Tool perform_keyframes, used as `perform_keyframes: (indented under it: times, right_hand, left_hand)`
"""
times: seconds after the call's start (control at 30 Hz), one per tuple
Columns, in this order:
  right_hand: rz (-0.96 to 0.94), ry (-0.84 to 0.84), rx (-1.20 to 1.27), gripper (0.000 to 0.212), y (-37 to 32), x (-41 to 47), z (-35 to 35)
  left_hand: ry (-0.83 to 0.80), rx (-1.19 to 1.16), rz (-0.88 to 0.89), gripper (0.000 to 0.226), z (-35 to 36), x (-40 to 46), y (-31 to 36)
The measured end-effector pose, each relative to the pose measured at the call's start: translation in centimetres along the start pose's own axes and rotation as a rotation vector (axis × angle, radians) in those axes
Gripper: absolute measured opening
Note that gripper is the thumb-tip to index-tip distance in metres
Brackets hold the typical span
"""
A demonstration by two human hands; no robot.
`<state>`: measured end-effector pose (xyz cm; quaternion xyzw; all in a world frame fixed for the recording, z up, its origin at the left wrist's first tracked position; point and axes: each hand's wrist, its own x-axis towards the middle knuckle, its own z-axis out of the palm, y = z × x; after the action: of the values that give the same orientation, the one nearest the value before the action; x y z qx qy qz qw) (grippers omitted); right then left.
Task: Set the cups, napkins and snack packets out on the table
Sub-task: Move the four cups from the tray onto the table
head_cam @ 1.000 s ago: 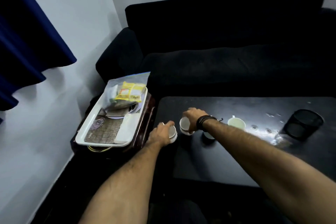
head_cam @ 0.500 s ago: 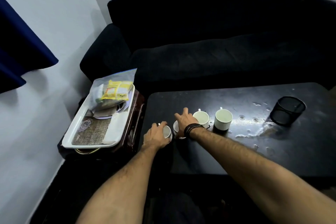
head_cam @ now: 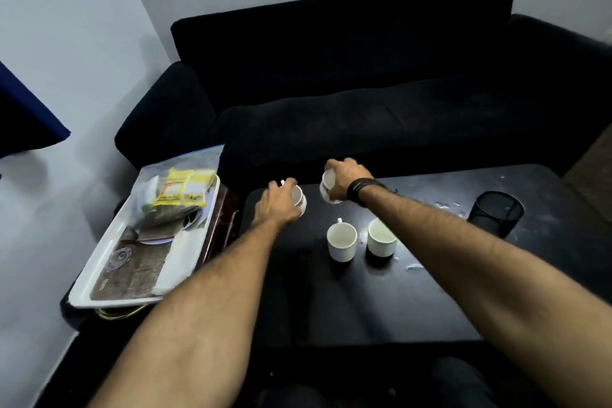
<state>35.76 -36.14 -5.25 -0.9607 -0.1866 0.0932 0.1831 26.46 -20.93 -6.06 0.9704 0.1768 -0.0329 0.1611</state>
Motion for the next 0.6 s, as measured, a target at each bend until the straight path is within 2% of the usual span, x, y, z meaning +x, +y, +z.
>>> perform_keyframes:
  times: [0.13,0.27,0.6]
  right_hand:
    - [0.113,0.022,-0.013,0.053,4.6,2.0,-1.5]
    - [0.184,0.005,0.005,0.051,7.8,2.8,-0.1]
    - [0.241,-0.082,0.028,0.057,11.0,4.0,4.4]
  left_hand:
    - [-0.021,-0.022,0.052,0.049,1.4,2.8,4.2]
    - [-0.072,-0.008,0.084,0.049,4.3,4.7,6.9]
    - [-0.171,0.08,0.085,0.047,9.4,6.6,8.7]
